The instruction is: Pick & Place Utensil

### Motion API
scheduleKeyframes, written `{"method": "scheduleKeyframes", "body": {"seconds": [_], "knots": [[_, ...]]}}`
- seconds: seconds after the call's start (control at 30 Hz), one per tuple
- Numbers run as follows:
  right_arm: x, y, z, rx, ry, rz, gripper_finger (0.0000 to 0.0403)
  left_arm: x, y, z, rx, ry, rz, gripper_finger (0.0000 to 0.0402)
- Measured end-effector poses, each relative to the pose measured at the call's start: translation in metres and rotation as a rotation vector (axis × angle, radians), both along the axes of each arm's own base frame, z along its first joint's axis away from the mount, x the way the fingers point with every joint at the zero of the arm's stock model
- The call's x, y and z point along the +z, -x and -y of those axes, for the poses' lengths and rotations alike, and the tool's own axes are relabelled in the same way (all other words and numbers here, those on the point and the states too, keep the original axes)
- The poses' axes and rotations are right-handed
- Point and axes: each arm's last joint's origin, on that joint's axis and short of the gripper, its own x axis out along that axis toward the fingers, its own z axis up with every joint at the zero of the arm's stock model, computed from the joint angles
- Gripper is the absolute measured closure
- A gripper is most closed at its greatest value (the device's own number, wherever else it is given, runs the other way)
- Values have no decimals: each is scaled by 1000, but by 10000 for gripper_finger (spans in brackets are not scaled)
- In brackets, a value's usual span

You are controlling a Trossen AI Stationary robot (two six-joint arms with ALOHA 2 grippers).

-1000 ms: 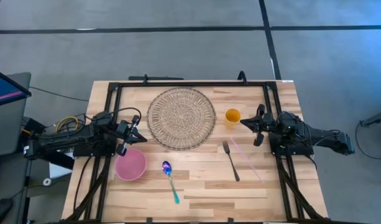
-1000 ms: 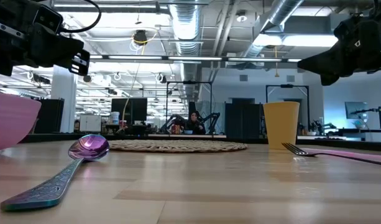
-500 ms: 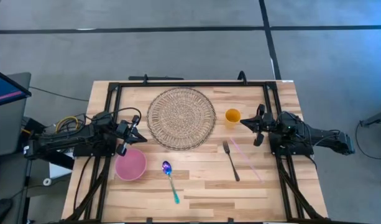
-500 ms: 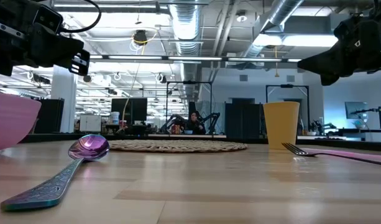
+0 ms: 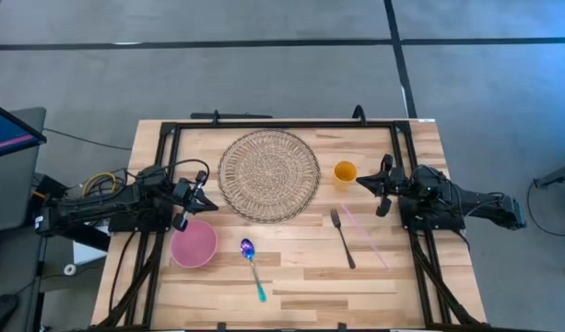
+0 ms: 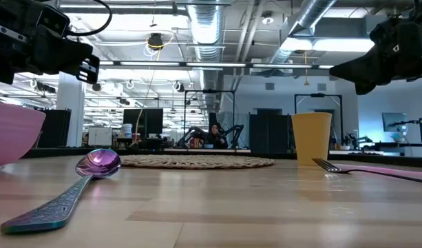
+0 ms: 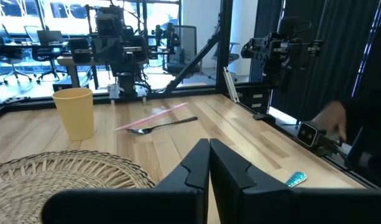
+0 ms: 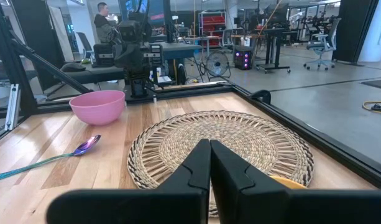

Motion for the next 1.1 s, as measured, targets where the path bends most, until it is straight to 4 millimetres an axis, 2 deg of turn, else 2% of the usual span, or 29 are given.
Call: {"method": "scheduleKeyframes", "body": {"seconds": [0.13, 0.33, 0.6, 0.77, 0.97, 1.1], "knots": [[0, 0, 0, 0, 0, 0, 402, 0, 0, 0, -2, 12, -2, 390], [0, 0, 0, 0, 0, 0, 402, 1, 0, 0, -24, 187, -61, 390], [0, 0, 0, 0, 0, 0, 402, 11, 2, -1, 10, 177, 41, 383], [1, 0, 0, -1, -18, 22, 402, 37, 5, 0, 31, 161, 125, 340], [15, 0, 0, 5, -88, 192, 402, 73, -2, -1, -33, 160, 98, 285], [26, 3, 0, -28, 41, 285, 402, 99, -15, -3, -73, 174, 8, 274]]}}
